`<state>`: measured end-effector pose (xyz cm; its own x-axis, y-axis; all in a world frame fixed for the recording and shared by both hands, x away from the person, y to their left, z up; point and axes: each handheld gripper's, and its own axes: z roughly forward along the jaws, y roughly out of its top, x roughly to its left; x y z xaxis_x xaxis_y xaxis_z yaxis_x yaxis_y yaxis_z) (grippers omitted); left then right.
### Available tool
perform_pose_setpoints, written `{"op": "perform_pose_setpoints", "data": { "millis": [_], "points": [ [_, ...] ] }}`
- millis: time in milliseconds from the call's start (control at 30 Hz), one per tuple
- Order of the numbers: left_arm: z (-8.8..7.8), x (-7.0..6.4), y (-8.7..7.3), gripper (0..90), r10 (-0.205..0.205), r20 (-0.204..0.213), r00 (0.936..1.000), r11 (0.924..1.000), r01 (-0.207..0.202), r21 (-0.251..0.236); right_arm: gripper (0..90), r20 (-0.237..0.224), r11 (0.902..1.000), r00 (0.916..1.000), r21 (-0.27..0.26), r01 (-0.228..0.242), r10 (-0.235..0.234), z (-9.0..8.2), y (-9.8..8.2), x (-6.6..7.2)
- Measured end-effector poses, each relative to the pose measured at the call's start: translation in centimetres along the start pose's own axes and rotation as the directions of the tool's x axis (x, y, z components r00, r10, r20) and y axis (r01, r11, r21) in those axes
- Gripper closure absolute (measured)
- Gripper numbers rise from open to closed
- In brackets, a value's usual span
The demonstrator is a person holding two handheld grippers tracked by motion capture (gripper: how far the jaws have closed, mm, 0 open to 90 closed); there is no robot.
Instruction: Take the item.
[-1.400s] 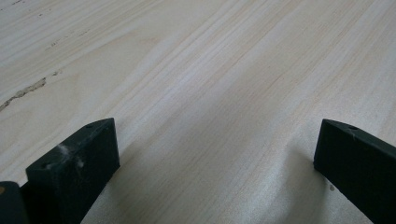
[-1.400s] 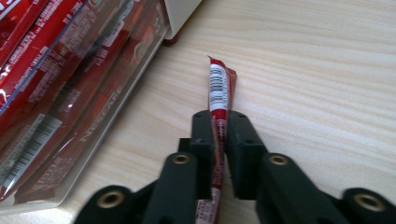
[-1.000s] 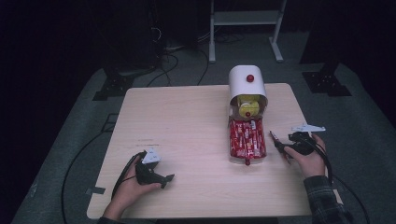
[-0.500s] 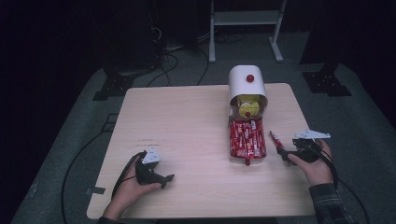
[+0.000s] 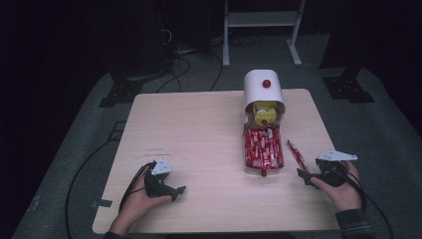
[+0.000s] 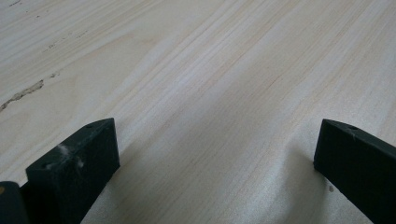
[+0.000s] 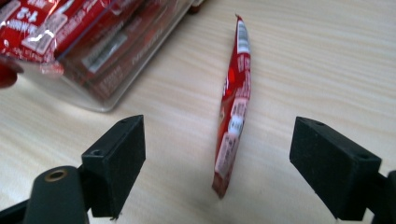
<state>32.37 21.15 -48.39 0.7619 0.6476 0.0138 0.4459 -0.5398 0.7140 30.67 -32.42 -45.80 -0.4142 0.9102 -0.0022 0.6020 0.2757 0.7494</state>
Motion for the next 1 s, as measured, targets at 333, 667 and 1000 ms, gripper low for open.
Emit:
{"op": "perform_pose_setpoints", "data": {
  "millis": [333,667,1000],
  "points": [
    [0.0,0.0,0.0,0.0,0.0,0.0,1.0,1.0,0.0,0.0,17.7,-0.008,0.9999,1.0,0.016,0.004,-0.004,-0.7,-1.5,0.4],
    [0.0,0.0,0.0,0.0,-0.001,0.0,1.0,1.0,0.001,-0.001,16.9,0.005,0.9974,0.9998,0.07,0.019,-0.019,-0.8,-3.1,1.0],
    [0.0,0.0,0.0,0.0,-0.001,0.001,1.0,1.0,0.001,-0.001,15.1,0.0,0.9962,0.9999,0.087,0.012,-0.012,-0.6,-3.5,0.8]
  ]
}}
